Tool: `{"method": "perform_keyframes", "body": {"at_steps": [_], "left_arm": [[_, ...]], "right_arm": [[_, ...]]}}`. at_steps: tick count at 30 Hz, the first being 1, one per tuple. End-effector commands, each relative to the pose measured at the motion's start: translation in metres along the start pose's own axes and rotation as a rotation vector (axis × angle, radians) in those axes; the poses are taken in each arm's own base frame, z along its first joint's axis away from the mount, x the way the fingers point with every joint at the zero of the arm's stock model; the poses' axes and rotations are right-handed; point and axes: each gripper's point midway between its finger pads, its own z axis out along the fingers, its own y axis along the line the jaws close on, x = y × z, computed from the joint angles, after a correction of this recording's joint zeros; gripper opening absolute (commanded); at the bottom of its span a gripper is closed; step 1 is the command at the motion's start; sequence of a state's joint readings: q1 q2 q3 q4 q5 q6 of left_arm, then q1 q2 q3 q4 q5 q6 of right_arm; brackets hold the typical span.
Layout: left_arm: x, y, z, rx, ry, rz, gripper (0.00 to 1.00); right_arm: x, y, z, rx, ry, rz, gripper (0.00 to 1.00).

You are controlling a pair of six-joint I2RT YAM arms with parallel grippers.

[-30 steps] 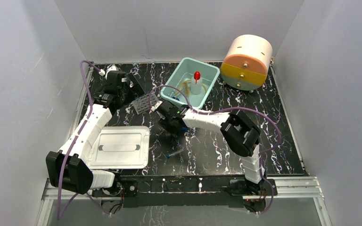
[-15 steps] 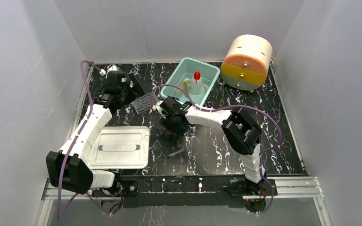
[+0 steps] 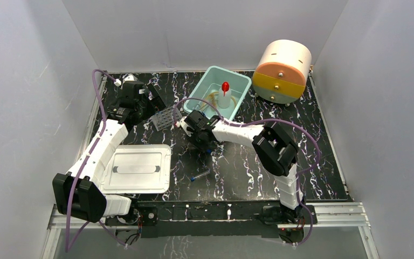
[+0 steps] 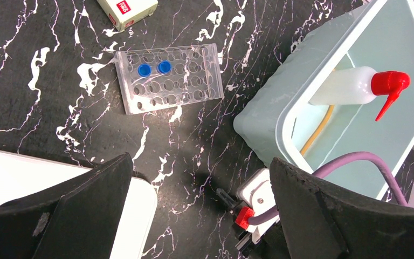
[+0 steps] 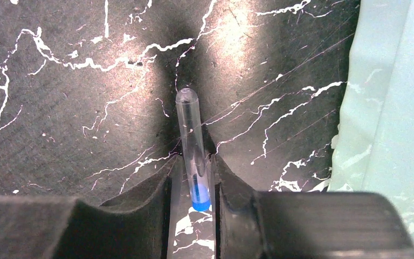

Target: Organize the chemistry lab equipment

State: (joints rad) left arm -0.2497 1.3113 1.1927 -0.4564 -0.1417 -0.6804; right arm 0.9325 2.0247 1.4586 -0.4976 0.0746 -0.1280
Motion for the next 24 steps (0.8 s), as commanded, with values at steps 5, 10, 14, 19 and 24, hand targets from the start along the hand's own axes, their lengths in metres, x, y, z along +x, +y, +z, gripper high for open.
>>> {"method": "perform_keyframes", "body": {"at_steps": [5, 10, 14, 19, 24], "left_arm": [[-0.01, -0.001, -0.008, 0.008, -0.033, 0.006, 0.98], [-0.014, 0.0, -0.011, 0.002, -0.047, 0.01, 0.98], [-0.018, -0.001, -0.016, 0.003, -0.06, 0.004, 0.98], [-0.027, -0.004, -0.025, 0.019, -0.072, -0.027, 0.98], [-0.058, -0.031, -0.052, 0.119, -0.115, -0.021, 0.98]], "right_arm": [[-0.008, -0.008, 0.008, 0.046, -0.003, 0.013, 0.36], [-0.008, -0.008, 0.015, 0.053, -0.002, 0.031, 0.27], [-0.019, -0.009, 0.007, 0.06, -0.051, 0.066, 0.18], [-0.055, -0.011, -0.032, 0.063, -0.182, 0.123, 0.17], [-0.102, -0.014, -0.096, 0.032, -0.422, 0.251, 0.18]]}}
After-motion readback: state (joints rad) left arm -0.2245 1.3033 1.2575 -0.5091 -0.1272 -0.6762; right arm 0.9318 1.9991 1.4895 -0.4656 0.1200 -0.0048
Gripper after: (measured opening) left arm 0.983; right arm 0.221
